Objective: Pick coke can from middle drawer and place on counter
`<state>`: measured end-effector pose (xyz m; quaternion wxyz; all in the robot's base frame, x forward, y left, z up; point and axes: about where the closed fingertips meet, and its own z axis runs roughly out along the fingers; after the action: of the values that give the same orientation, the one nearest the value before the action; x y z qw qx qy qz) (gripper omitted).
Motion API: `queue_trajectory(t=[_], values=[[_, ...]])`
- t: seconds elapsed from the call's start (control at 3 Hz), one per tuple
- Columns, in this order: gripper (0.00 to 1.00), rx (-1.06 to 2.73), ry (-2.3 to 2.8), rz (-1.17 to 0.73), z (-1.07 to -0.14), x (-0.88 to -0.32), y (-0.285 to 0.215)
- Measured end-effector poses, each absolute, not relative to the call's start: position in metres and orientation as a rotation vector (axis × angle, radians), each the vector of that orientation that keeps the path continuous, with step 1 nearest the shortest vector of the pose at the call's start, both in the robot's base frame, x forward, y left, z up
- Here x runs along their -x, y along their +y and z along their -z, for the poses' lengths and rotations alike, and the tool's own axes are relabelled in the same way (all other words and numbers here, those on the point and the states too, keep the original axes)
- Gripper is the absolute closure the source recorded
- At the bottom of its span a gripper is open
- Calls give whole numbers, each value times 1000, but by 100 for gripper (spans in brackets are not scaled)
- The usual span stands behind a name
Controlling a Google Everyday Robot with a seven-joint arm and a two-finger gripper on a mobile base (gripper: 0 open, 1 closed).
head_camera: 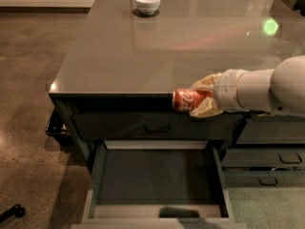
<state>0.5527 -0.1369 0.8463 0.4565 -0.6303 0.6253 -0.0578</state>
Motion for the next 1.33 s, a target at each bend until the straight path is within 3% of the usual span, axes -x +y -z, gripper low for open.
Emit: queue_trajectory(t=[0.67,1.33], values=[[100,1577,1293,322,-968,-613,-123],[100,1665,1324,219,-930,-689,-106]])
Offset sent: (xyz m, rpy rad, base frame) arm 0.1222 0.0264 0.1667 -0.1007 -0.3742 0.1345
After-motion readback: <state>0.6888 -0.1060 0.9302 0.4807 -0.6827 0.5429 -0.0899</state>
